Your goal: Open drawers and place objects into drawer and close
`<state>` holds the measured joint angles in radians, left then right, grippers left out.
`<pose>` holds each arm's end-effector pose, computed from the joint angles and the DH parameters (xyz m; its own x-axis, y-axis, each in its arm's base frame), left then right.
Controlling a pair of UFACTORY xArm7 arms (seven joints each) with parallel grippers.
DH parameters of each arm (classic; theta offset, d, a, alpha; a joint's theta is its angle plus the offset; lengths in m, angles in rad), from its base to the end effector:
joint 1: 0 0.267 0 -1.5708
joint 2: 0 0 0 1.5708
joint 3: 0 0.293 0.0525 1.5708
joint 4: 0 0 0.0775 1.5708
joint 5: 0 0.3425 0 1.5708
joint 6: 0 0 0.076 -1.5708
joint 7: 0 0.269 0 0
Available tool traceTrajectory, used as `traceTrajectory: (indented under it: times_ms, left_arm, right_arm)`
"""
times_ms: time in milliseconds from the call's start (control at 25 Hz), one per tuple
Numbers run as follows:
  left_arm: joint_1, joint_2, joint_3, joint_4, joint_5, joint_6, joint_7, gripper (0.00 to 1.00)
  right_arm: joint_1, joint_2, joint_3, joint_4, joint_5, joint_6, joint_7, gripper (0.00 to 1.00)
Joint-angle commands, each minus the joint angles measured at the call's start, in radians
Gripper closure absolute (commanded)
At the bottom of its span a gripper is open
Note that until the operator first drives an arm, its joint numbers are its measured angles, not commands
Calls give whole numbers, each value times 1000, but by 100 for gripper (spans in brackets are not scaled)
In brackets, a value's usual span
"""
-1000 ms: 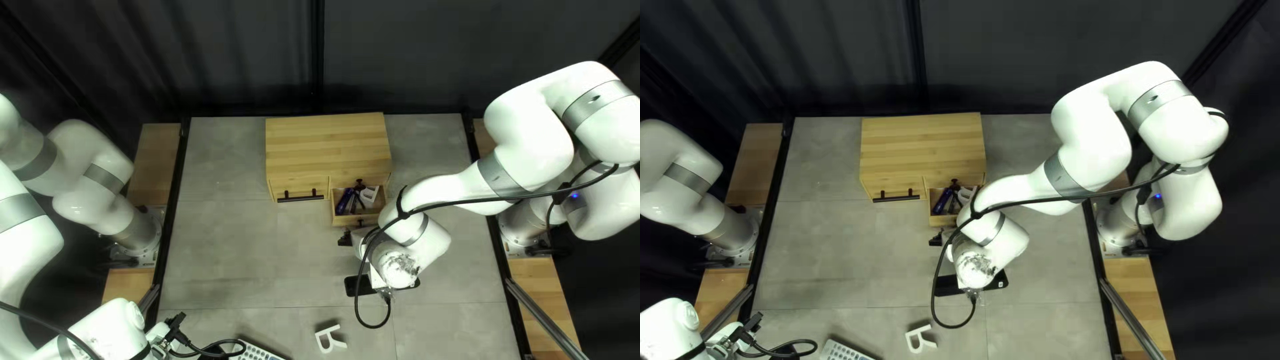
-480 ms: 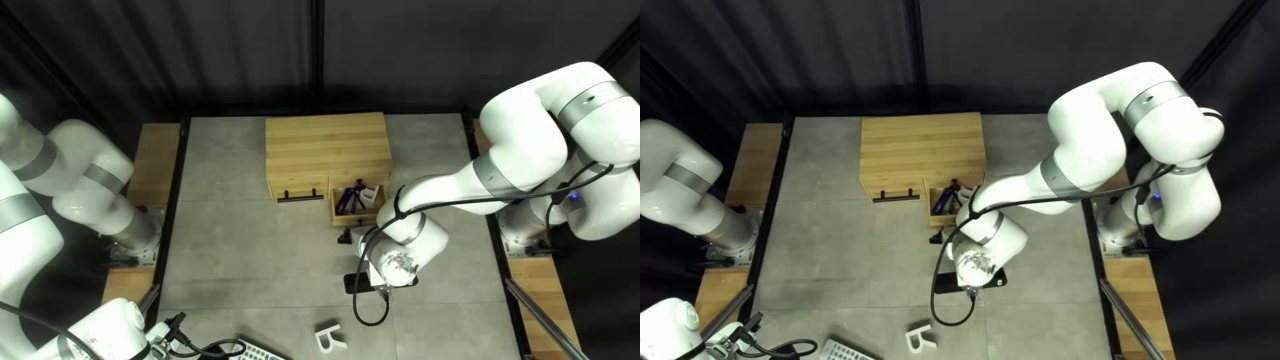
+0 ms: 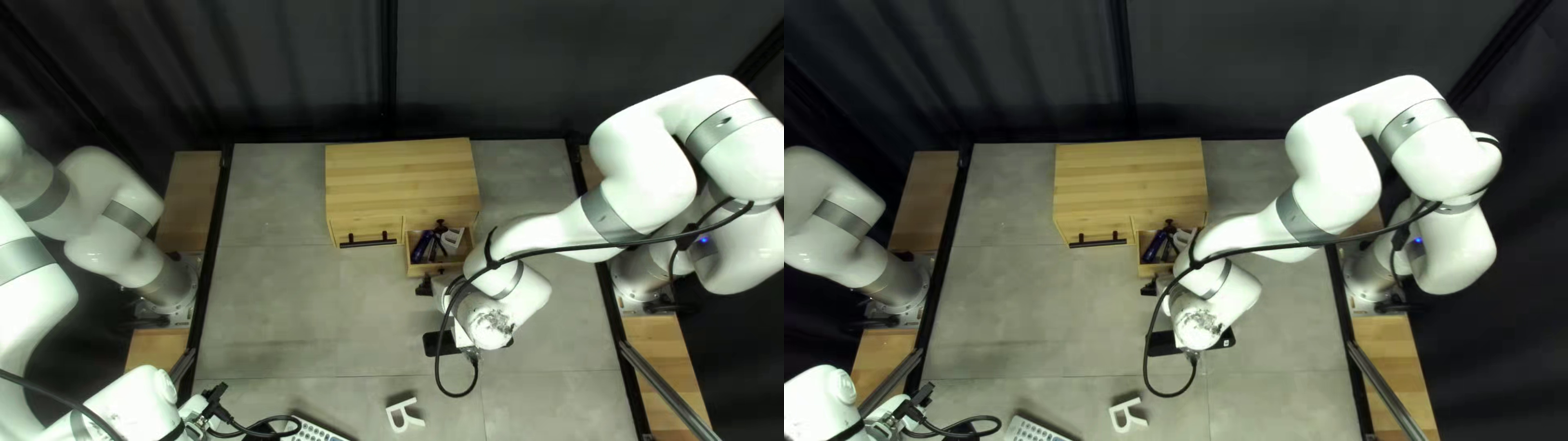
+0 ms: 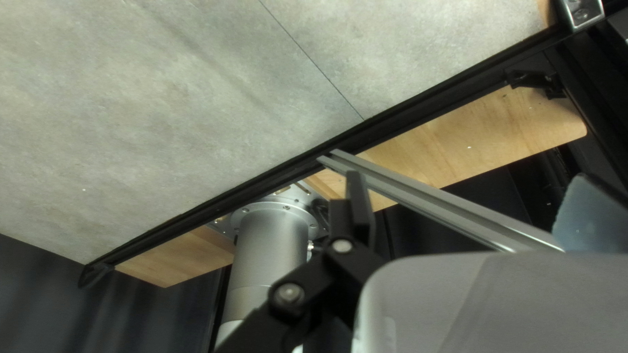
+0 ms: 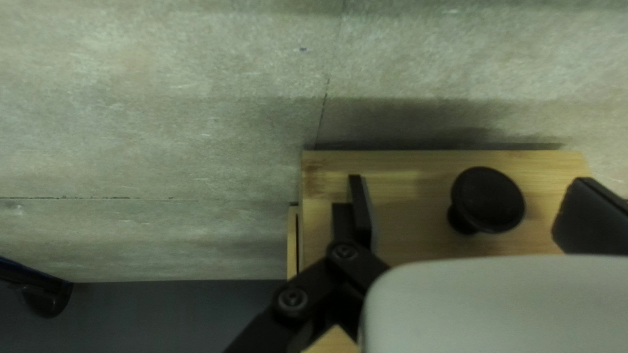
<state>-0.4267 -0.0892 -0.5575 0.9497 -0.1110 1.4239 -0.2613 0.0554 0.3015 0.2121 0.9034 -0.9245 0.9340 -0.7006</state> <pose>0.1631 -0.2875 0.1744 0.7277 -0.5664 -0.3867 -0.6310 -0.7739 -0.0540 0.4535 -0.0075 0.0469 -0.0532 0.8028 -0.5938 0.9940 0.0996 0.0456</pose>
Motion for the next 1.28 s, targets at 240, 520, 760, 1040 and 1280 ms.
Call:
traceTrajectory:
  times_ms: [240, 520, 760, 1040, 1280]
  left_arm:
    - [0, 0, 0, 0, 0, 0, 0, 0]
    - [0, 0, 0, 0, 0, 0, 0, 0]
    - [0, 0, 0, 0, 0, 0, 0, 0]
    - [0, 0, 0, 0, 0, 0, 0, 0]
    - [0, 0, 0, 0, 0, 0, 0, 0]
  right_arm:
    - [-7, -19, -5, -17, -9, -2, -9, 0]
    - [-12, -20, -8, -17, -14, -11, -19, 0]
    - [-15, -18, -8, -16, -16, -24, -30, 0]
    - [-16, 4, -4, 21, 18, -3, -54, 0]
    - [-13, 11, 5, 43, 53, 21, -65, 0]
